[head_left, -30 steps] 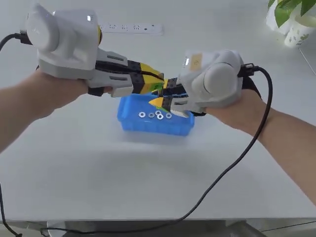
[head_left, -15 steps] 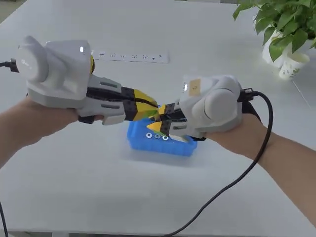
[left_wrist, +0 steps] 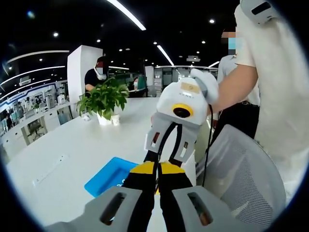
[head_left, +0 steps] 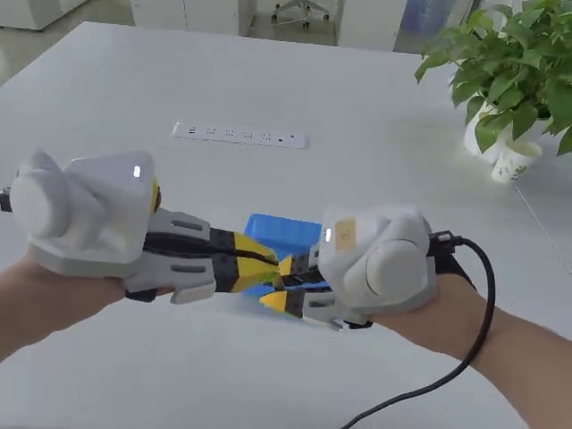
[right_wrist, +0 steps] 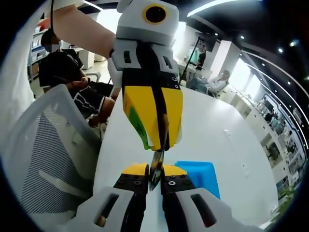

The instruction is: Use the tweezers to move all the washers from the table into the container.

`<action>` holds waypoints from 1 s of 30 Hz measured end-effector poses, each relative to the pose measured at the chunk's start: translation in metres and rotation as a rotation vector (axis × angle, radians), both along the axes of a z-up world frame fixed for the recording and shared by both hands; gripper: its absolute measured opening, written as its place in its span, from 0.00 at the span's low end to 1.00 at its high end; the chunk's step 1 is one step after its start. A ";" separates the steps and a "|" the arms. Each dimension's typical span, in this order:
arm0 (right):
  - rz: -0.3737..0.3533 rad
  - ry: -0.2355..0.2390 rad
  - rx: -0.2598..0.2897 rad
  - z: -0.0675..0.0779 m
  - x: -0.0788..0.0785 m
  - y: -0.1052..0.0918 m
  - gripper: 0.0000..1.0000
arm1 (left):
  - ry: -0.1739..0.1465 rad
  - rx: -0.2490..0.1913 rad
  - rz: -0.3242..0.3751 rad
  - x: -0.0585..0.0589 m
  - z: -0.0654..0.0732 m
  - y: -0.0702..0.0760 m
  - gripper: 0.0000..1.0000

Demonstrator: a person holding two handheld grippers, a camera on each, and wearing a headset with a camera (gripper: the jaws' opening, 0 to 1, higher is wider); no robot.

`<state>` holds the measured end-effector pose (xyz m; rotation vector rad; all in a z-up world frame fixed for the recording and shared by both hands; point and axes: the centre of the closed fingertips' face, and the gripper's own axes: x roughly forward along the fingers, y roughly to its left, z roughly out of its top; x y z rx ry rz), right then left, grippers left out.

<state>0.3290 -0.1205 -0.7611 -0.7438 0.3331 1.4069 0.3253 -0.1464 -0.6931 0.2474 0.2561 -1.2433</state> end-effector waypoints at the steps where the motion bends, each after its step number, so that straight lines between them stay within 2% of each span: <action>1: -0.001 -0.001 0.003 0.000 -0.001 0.000 0.11 | 0.005 0.003 -0.006 -0.001 0.000 0.001 0.03; 7: -0.012 0.014 0.027 0.000 -0.005 0.005 0.11 | 0.008 0.018 -0.020 -0.008 0.000 0.003 0.03; 15: -0.022 0.022 0.034 -0.004 -0.015 0.003 0.11 | 0.012 0.035 -0.042 -0.018 -0.005 0.003 0.03; 24: -0.024 0.021 0.022 -0.008 -0.021 -0.001 0.11 | 0.023 0.036 -0.051 -0.025 -0.007 0.003 0.03; 30: -0.025 0.027 -0.002 -0.016 -0.023 -0.009 0.09 | 0.036 0.047 -0.054 -0.028 -0.019 0.003 0.03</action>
